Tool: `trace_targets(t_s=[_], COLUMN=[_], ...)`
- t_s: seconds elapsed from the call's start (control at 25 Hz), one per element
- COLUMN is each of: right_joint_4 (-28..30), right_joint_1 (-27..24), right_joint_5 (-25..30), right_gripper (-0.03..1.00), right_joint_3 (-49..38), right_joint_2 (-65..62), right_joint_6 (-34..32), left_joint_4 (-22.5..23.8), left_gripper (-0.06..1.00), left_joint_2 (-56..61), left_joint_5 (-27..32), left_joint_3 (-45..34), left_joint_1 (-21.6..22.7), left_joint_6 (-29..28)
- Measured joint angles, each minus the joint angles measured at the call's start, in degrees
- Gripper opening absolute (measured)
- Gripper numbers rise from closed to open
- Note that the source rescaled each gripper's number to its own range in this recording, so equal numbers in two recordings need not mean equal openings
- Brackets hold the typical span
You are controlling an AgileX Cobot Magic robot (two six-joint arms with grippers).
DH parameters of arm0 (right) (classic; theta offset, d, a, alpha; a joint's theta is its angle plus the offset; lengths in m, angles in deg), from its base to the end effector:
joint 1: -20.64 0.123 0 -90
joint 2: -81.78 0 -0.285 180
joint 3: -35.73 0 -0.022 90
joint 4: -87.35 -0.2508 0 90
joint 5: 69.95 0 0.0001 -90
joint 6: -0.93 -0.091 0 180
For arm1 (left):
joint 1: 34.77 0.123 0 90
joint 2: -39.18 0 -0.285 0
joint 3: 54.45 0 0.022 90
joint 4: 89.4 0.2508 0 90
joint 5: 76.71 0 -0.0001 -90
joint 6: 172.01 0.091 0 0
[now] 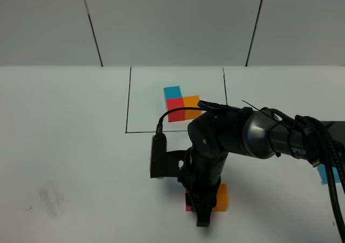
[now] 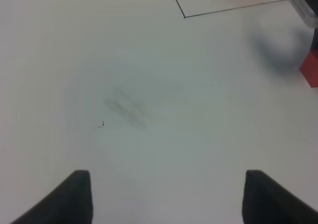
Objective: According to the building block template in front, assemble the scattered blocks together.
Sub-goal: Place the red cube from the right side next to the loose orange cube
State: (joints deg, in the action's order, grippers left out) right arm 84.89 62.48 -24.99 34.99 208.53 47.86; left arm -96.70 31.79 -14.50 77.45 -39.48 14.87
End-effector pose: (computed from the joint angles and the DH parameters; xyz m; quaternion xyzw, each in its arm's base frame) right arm 0.2923 0.2654 0.1260 -0.6877 0.7228 0.0132 0.0665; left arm -0.0091 -0.0095 0.2780 0.0899 0.8493 -0.0538 0.5173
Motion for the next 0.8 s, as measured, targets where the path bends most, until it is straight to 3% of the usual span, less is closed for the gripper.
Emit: trace_targets(t_s=[0.4, 0.64, 0.8], right_joint_4=[0.0, 0.0, 0.1], right_joint_1=[0.0, 0.0, 0.0], right_joint_5=[0.0, 0.4, 0.6], right_gripper=[0.2, 0.43, 0.49], right_joint_3=[0.0, 0.0, 0.0], right_joint_2=[0.0, -0.3, -3.0], right_joint_6=[0.0, 0.0, -1.2], left_joint_4=[0.0, 0.0, 0.0], left_gripper=[0.53, 0.53, 0.53], left_joint_2=[0.0, 0.0, 0.0], left_joint_5=[0.0, 0.0, 0.0], left_joint_3=[0.0, 0.0, 0.0], left_joint_1=[0.0, 0.0, 0.0], left_joint_6=[0.0, 0.0, 0.0])
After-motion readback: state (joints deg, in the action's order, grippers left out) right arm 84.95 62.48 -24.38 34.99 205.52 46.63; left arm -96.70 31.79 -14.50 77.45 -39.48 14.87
